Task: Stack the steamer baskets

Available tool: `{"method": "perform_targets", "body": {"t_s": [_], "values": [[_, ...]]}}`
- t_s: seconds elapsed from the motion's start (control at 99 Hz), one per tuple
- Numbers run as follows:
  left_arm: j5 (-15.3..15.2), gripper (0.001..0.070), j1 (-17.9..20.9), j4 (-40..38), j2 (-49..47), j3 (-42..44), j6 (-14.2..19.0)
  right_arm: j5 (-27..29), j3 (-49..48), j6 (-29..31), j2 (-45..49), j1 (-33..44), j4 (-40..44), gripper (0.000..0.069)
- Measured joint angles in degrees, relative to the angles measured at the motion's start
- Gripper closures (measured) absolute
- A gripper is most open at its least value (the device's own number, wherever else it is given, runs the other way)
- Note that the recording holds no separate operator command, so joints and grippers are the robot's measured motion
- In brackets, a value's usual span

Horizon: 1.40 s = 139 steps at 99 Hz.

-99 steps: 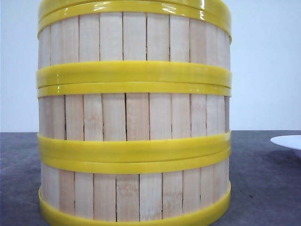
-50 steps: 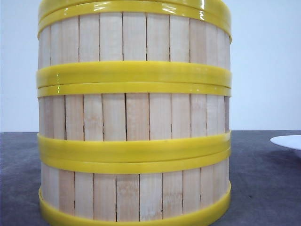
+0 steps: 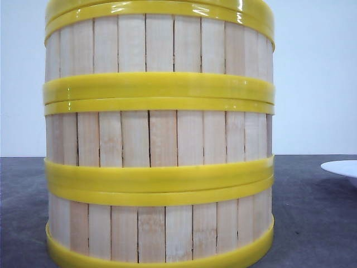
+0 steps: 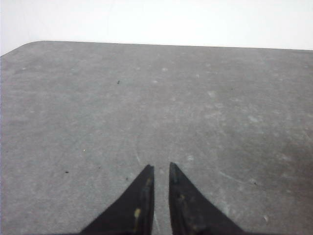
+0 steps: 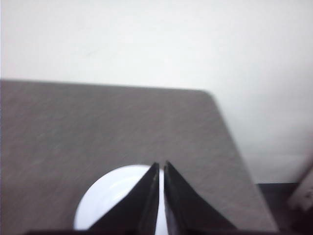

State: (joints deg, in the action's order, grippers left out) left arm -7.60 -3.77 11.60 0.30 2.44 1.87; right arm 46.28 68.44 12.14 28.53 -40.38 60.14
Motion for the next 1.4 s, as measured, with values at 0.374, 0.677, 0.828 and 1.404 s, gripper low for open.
{"method": "perform_targets", "body": {"t_s": [0.374,0.677,0.828,1.404], "values": [[0.0,0.0681,0.0,0.0,0.0,0.0,0.0,-26.34,-3.45,-19.52,-0.07,27.06,-20.04,0.068],[0.0,0.0681,0.0,0.0,0.0,0.0,0.0,-43.25,-18.97,-22.62,-2.67,42.03,-34.71,0.068],[0.0,0.0681,0.0,0.0,0.0,0.0,0.0,-43.6,-30.84,-22.67,-7.78,43.85,-42.36,0.068],[0.0,0.0681,0.0,-0.02,0.0,0.0,0.0,-43.06,-62.23,-10.49,-26.97,45.0,-53.62,0.068]]}}
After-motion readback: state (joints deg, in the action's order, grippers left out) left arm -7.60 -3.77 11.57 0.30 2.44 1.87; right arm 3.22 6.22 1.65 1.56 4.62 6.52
